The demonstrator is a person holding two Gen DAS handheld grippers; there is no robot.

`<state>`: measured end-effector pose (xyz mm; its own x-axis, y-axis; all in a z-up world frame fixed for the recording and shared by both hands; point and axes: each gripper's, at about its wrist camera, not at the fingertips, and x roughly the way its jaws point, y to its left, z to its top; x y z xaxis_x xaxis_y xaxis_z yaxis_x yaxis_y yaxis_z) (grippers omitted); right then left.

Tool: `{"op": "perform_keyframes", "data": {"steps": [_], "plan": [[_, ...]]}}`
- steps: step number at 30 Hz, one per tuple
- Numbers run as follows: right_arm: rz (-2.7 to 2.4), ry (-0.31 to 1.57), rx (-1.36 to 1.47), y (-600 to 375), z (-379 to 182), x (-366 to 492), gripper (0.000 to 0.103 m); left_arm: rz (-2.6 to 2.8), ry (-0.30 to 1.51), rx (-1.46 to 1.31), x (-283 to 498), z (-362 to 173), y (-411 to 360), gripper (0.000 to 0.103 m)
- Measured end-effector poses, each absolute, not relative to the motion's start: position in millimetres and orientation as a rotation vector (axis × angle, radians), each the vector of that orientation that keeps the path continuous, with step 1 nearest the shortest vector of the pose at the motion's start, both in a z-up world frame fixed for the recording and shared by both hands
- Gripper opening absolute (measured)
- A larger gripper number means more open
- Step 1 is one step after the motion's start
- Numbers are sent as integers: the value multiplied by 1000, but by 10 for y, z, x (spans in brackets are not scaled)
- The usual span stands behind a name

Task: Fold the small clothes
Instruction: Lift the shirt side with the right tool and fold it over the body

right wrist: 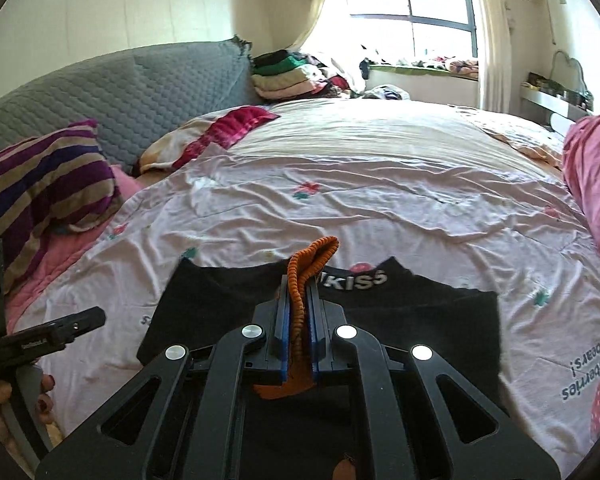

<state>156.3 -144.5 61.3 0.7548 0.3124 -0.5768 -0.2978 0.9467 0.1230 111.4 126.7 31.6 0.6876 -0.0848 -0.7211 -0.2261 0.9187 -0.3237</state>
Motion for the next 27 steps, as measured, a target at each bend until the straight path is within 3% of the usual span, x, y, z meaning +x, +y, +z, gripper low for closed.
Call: {"op": "perform_keyframes", "data": {"steps": [12, 17, 22, 27], "plan": [[239, 621, 50, -2005, 405, 1524, 6, 56, 814, -346, 1251, 202, 980, 92], [222, 615, 66, -2167, 322, 1517, 6, 34, 820, -296, 1342, 143, 773, 72], [221, 615, 68, -2270, 246, 1531, 6, 17, 828, -276, 1433, 81, 659, 41], [231, 642, 70, -2347, 212, 1601, 6, -38, 856, -266, 1587, 116, 553, 34]]}}
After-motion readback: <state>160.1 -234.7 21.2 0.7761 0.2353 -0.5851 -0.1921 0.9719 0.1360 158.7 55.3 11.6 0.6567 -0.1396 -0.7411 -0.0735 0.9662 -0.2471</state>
